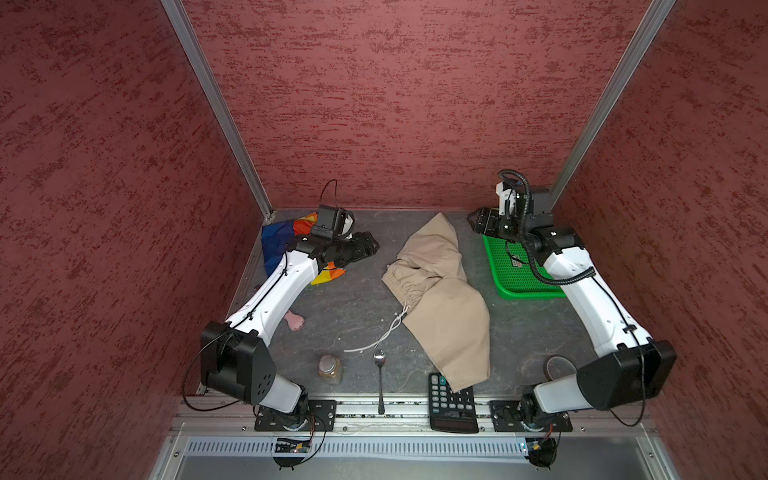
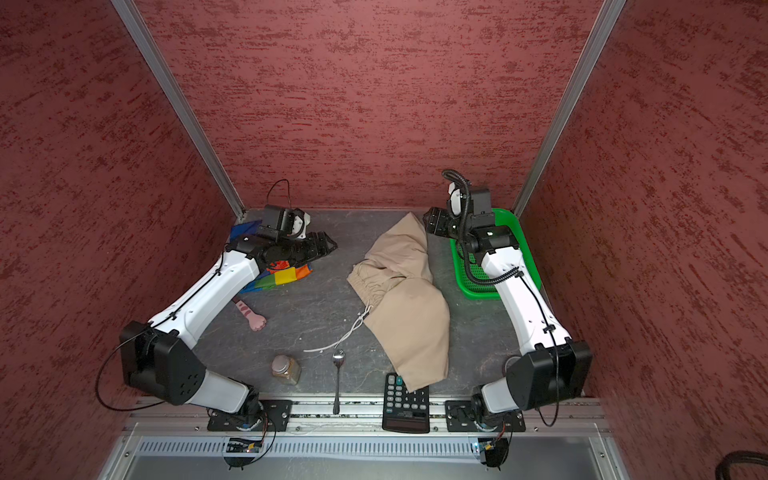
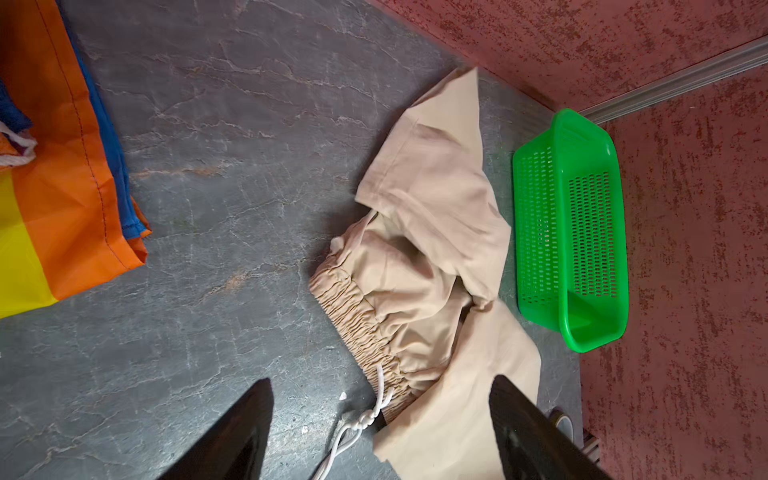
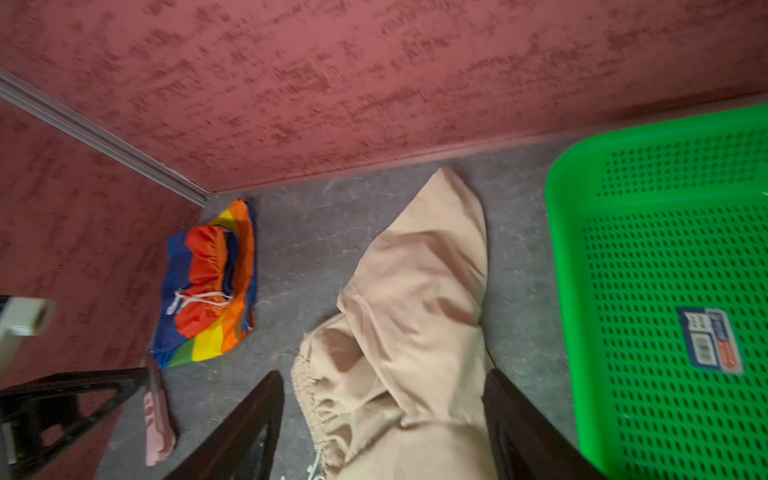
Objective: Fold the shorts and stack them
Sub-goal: 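Lay the beige shorts down with the right gripper while the left grasps the waistband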
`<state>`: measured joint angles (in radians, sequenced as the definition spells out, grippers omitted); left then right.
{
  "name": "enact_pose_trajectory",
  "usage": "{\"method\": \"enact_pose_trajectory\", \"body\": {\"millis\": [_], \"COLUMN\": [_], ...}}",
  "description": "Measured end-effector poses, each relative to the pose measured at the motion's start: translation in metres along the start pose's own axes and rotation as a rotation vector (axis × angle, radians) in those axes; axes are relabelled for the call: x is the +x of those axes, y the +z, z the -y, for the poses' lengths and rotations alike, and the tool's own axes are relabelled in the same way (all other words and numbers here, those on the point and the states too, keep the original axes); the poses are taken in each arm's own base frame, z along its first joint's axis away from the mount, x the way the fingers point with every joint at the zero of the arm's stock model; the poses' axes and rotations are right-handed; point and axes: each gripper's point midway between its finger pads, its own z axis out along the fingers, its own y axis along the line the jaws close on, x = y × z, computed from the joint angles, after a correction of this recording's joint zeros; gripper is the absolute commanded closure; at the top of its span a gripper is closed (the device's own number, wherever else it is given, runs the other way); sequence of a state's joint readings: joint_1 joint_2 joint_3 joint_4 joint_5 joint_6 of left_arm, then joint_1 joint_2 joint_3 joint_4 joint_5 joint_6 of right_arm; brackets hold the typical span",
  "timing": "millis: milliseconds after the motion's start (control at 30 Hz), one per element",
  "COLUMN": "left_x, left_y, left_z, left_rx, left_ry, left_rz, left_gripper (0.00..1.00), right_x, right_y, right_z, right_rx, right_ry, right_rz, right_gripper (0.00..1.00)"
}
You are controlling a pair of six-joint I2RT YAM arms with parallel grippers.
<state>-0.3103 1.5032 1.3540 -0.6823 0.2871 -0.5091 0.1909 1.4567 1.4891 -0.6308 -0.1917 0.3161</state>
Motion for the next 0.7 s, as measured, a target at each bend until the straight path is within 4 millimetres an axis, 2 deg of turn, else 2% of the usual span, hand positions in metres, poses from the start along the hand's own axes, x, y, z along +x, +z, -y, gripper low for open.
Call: {"method": "enact_pose_trajectory", "body": {"millis": [100, 167, 300, 433, 533, 633, 667, 700], "left_x": [0.009, 0.021, 0.053, 0.081, 0.093, 0.098, 0.097, 0.096], "left_y": [0.013, 0.029, 0.077, 0.119, 0.141, 0.156, 0.159, 0.162], "left_z": [-0.005, -0.012, -0.027, -0.037, -0.041, -0.043, -0.043, -0.044], "left_rx": [-0.014, -0.032, -0.078, -0.116, -0.136, -0.155, -0.162, -0.169], "left_ry": [-0.003, -0.013, -0.022, -0.015, -0.014, -0.009, -0.006, -0.003], "left_rz": [-0.033, -0.076, -0.193, -0.279, -0.32, -0.332, -0.329, -0.322], "left_gripper": [0.18, 0.19, 0.2, 0.21, 0.22, 0.26, 0.28, 0.36], "right_x": [0.011, 0.023, 0.048, 0.064, 0.069, 0.067, 0.066, 0.066], "right_y": [0.006, 0.012, 0.025, 0.039, 0.042, 0.042, 0.042, 0.043], "right_z": [0.004, 0.003, -0.005, -0.008, -0.007, -0.007, -0.008, -0.008], "right_rx": [0.009, 0.003, -0.017, -0.037, -0.038, -0.041, -0.042, -0.042], "right_ry": [-0.005, -0.016, -0.038, -0.04, -0.036, -0.038, -0.038, -0.039], "right_rz": [-0.02, -0.047, -0.11, -0.156, -0.168, -0.158, -0.155, -0.155], "right_gripper": [0.25, 0.27, 0.28, 0.28, 0.28, 0.28, 0.28, 0.27]}}
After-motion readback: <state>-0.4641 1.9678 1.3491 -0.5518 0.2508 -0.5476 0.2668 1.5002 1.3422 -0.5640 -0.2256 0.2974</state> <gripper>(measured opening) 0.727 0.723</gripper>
